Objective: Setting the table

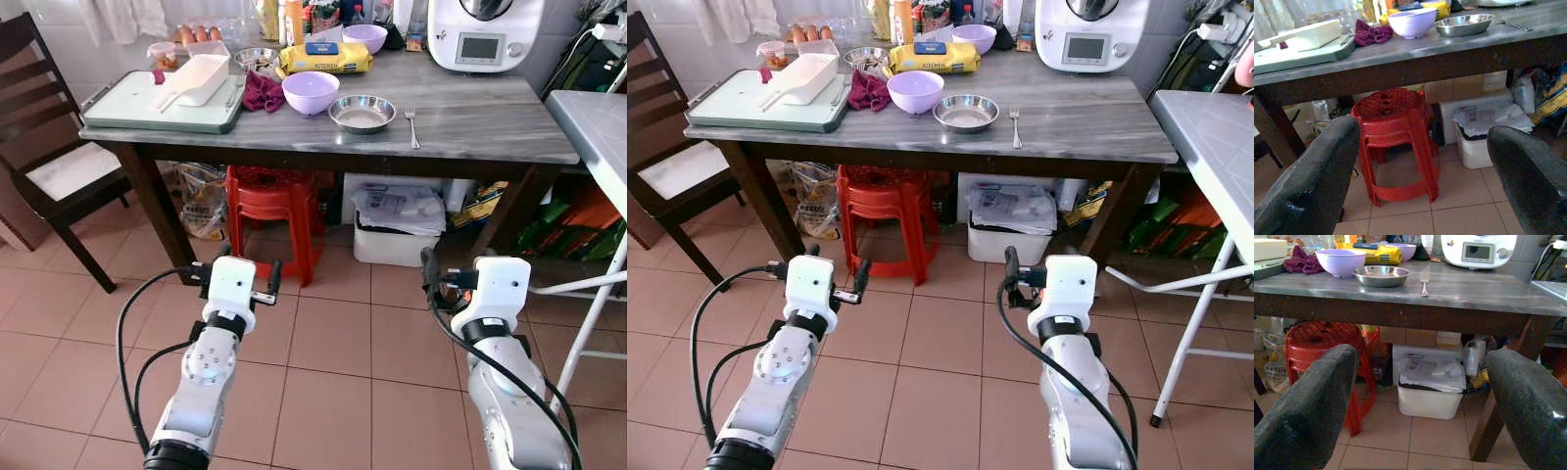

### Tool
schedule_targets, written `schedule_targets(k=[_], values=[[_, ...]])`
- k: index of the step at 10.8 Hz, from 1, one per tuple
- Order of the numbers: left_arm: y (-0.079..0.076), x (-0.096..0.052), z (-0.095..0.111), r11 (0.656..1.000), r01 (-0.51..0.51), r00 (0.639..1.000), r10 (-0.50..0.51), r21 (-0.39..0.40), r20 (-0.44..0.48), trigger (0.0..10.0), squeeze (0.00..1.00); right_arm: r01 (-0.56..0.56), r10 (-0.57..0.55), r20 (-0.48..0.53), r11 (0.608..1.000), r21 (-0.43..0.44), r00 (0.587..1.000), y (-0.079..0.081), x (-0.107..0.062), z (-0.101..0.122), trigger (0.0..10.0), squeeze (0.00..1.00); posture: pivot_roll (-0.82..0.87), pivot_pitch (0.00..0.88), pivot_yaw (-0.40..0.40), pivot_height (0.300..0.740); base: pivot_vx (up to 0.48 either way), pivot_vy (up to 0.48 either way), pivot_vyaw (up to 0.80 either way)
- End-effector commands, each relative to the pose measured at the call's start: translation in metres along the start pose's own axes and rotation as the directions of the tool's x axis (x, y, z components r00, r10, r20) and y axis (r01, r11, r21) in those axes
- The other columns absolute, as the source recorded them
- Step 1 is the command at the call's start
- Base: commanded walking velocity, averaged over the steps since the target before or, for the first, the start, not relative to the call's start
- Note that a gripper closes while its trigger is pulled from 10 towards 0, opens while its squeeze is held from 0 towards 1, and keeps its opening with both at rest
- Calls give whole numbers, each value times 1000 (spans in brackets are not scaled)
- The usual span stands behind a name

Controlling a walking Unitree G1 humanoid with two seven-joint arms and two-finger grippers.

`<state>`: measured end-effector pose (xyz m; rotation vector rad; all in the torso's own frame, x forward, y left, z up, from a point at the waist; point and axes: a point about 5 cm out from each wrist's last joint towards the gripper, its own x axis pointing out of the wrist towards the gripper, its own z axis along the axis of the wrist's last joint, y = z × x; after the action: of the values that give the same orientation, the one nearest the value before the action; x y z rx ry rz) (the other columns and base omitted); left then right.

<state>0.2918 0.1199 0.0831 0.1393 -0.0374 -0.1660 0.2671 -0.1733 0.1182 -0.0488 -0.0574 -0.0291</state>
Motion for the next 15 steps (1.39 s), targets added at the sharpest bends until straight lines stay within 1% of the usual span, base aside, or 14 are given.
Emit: schedule_targets(k=[1, 3, 5, 8, 15], values=[[-3, 1, -2, 1000, 12, 1000, -12, 10, -4, 10000, 0, 6, -6, 13, 1000, 0, 1000, 0, -2, 2, 10000, 0, -135, 38, 44, 740, 0, 0, 0], [-8, 3, 0, 1000, 25, 1000, -25, 7, 1, 10000, 0, 12, -12, 16, 1000, -4, 1000, -2, 0, 3, 10000, 0, -129, 40, 46, 740, 0, 0, 0], [-5, 3, 3, 999, 47, 999, -47, 14, 9, 10000, 0, 7, -7, 16, 1000, 10, 1000, 3, 3, 2, 10000, 0, -103, 48, 53, 740, 0, 0, 0], [-2, 0, 2, 998, 65, 998, -65, 22, 2, 10000, 0, 6, -6, 3, 1000, 20, 1000, 6, 1, -2, 10000, 0, -100, 63, 64, 740, 0, 0, 0], [-2, 1, 3, 995, 94, 996, -94, 20, 1, 10000, 0, 20, -20, 7, 1000, 21, 1000, 6, 1, -2, 10000, 0, -99, 57, 77, 740, 0, -295, 0]])
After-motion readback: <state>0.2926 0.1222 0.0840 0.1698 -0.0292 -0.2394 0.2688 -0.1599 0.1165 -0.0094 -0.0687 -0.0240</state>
